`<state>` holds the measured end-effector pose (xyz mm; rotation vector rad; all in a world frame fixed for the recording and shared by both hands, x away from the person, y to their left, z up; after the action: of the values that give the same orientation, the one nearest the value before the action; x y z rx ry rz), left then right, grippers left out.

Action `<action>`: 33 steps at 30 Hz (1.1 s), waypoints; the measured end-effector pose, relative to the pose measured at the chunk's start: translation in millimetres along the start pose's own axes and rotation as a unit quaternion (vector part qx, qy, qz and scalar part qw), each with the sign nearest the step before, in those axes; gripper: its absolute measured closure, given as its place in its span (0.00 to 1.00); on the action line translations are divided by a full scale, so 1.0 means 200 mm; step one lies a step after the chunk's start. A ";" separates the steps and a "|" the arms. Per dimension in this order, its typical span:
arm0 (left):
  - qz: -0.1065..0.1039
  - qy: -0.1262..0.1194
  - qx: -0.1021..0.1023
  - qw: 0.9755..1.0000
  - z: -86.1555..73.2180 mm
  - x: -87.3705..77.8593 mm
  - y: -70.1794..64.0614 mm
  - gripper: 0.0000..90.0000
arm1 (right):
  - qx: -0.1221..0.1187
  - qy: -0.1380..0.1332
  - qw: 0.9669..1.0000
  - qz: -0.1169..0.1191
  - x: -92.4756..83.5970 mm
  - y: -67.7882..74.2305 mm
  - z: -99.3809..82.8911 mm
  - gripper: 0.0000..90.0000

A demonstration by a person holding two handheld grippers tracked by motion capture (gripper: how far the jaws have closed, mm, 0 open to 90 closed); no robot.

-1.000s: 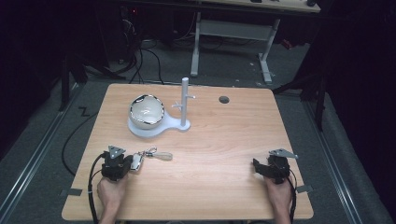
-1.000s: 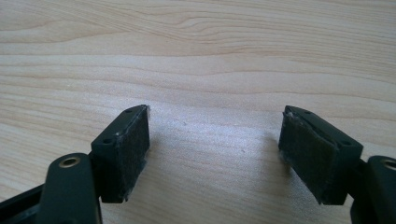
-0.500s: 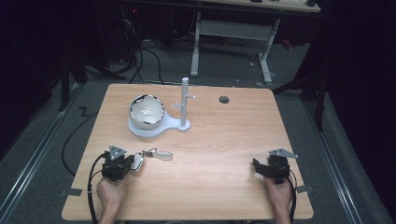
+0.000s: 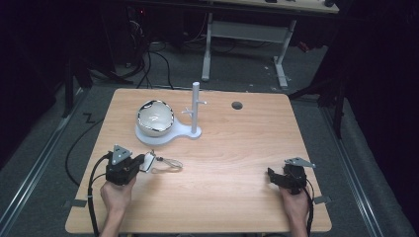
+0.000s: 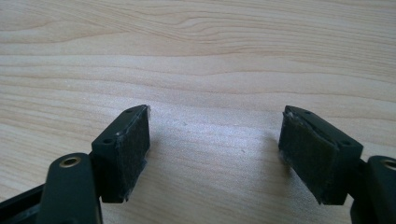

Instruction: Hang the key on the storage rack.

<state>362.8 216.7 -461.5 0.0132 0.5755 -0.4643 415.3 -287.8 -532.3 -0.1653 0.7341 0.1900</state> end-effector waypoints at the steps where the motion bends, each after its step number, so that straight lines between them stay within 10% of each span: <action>1: -0.004 -0.004 0.001 1.000 0.02 -0.01 0.00 1.00 | 0.000 -0.001 1.000 0.000 0.00 0.00 0.00 0.28; 20: -0.044 -0.033 0.043 0.998 0.36 -0.02 -0.08 1.00 | 0.003 -0.001 1.000 0.002 0.00 0.00 0.00 0.28; 33: -0.056 -0.039 0.017 0.998 0.46 0.08 -0.04 1.00 | -0.001 -0.001 1.000 0.001 0.00 0.00 0.00 0.27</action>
<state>419.1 190.0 -392.3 -0.0056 0.4929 -0.5807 415.4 -287.8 -532.3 -0.1671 0.7329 0.1921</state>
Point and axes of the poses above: each handheld gripper's, and its own axes: x roughly forward along the jaws, z roughly out of its top, y roughly to its left, the point moved 4 cm from there along x, roughly forward along the jaws, and after that the axes turned 6 degrees about -z, right-handed, at the moved point
